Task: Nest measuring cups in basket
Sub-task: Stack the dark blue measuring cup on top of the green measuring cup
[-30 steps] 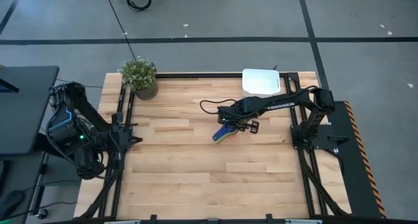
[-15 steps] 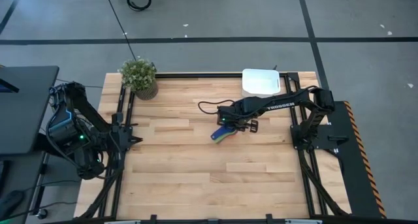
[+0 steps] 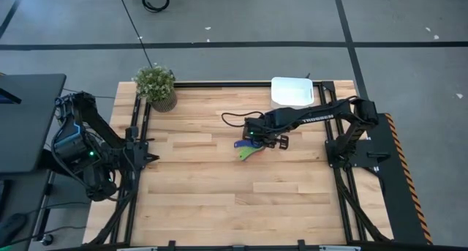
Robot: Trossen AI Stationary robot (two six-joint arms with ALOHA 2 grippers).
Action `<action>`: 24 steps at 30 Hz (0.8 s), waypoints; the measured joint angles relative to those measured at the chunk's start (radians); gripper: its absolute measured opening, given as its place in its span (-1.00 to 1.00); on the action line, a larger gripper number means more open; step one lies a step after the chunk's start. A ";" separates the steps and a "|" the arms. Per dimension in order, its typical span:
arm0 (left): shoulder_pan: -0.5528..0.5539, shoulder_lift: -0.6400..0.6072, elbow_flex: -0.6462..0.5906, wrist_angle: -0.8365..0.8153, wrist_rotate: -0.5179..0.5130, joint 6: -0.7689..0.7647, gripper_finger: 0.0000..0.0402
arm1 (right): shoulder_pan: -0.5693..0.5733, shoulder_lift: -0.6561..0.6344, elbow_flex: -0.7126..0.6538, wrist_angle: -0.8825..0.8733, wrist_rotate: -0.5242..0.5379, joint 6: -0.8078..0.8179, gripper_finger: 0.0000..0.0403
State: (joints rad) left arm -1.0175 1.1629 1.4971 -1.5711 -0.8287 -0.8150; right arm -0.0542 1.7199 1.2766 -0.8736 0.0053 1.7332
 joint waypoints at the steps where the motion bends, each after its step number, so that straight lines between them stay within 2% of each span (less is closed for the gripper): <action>1: 0.000 0.000 0.000 0.000 0.000 0.000 -0.99 | 0.000 -0.004 0.000 -0.001 0.000 0.002 -0.45; 17: 0.000 0.000 0.000 0.000 -0.001 0.014 -0.99 | 0.056 -0.035 0.000 -0.089 0.009 -0.008 -0.46; 24: 0.035 0.000 0.000 0.000 -0.014 -0.068 -0.99 | 0.163 -0.116 0.000 -0.084 0.131 -0.005 -0.46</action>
State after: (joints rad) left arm -0.9828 1.1625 1.4971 -1.5709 -0.8423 -0.8826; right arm 0.1090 1.6040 1.2766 -0.9571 0.1368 1.7283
